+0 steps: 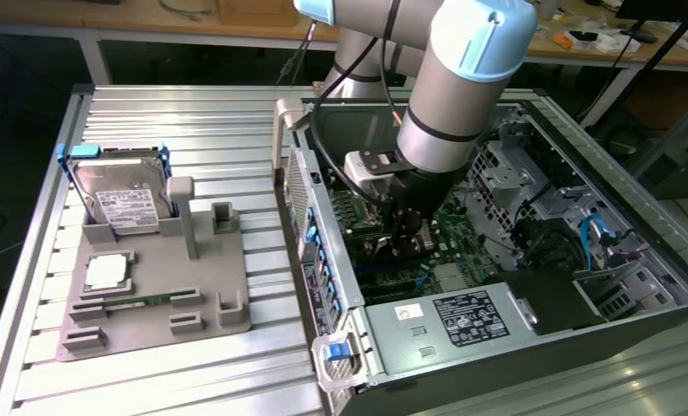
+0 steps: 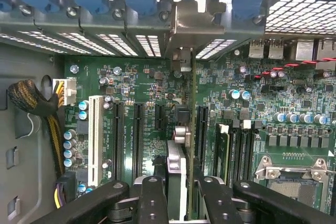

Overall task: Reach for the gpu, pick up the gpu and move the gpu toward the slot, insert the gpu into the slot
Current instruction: 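Insert the gpu into the slot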

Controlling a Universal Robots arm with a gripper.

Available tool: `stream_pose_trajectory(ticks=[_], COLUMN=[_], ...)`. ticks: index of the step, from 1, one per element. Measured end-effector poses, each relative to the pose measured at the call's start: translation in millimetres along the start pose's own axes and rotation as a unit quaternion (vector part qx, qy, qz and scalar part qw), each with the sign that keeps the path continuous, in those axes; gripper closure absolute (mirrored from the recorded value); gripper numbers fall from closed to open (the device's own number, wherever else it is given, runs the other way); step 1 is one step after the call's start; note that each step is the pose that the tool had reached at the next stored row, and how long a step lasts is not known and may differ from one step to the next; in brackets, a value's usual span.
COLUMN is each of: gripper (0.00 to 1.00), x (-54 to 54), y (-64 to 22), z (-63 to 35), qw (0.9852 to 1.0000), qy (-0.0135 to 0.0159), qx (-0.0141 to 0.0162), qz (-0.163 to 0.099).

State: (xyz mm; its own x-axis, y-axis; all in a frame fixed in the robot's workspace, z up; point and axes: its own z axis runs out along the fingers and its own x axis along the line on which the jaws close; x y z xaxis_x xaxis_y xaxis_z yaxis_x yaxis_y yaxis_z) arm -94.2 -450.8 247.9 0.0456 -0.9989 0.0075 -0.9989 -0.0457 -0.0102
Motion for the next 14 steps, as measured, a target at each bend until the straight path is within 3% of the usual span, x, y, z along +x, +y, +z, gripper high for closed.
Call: stream_pose_trajectory(ticks=[14], gripper=[0.72], x=[-0.1], y=[-0.7], z=[-2.3], qw=[1.0000], qy=[0.0001], qx=[0.0001], qz=[-0.002])
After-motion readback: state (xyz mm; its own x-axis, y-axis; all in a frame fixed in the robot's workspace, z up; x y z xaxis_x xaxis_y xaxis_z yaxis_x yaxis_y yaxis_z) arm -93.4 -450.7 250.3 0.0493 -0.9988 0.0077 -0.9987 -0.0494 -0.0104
